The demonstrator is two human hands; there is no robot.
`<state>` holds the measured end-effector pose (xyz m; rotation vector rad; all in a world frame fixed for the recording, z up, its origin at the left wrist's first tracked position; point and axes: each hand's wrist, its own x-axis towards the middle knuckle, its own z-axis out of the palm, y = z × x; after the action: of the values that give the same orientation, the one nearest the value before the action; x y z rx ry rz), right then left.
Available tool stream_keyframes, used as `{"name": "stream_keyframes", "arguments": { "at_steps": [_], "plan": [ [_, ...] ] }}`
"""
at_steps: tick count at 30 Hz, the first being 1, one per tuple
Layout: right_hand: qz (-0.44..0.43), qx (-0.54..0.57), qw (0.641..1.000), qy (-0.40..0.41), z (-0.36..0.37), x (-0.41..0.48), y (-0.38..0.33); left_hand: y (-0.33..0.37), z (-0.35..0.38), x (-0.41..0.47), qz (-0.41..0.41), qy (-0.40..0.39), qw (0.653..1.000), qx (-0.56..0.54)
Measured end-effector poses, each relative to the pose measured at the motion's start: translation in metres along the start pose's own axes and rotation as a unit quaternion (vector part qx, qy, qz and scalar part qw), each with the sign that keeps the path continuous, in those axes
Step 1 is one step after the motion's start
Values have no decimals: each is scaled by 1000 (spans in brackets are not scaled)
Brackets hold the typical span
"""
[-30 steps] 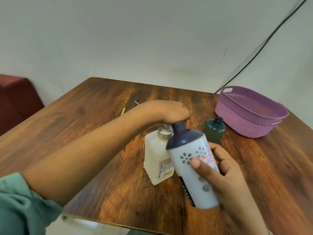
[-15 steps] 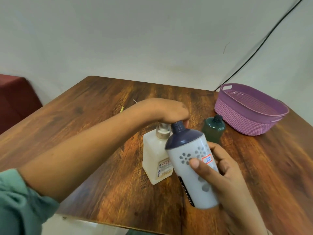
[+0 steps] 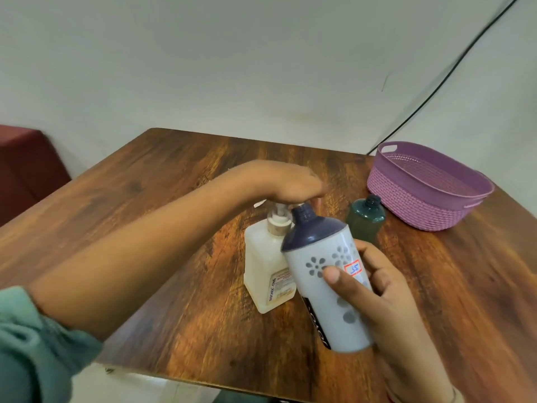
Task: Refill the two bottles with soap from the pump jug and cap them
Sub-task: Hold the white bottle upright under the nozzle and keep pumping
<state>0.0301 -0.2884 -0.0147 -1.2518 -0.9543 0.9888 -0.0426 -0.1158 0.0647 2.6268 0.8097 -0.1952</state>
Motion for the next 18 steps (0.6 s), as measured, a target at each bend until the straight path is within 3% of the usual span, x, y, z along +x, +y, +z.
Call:
{"name": "stream_keyframes", "arguments": {
  "at_steps": [12,18],
  "plan": [
    [-9,-1,1000,-2,0,1,3,-5,5,1,-10,9,1000,11],
    [-15,13,1000,-8,-3,2,-4,-4,-3,4,-3,51,999,-13]
  ]
}}
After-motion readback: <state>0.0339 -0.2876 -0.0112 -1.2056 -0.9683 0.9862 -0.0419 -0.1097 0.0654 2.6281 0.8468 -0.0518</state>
